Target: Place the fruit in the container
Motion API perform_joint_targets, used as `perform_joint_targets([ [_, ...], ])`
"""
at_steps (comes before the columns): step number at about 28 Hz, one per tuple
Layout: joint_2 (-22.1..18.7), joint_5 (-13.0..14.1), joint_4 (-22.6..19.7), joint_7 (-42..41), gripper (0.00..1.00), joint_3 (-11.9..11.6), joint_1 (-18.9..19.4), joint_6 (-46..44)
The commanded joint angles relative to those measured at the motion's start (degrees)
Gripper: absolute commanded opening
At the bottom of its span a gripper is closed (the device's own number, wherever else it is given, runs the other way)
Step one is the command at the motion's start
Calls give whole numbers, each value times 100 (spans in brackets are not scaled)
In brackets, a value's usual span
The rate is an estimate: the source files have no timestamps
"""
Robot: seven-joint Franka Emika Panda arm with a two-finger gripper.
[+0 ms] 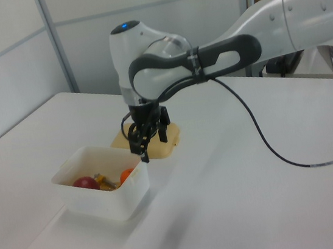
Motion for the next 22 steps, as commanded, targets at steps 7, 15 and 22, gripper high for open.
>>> perform_joint_targets([
  [7, -324, -332, -41, -517, 100, -572, -23, -407],
  [15, -569, -350, -41, -719, 100, -739, -190, -688],
  [22, -684, -332, -41, -763, 100, -757, -383, -697],
])
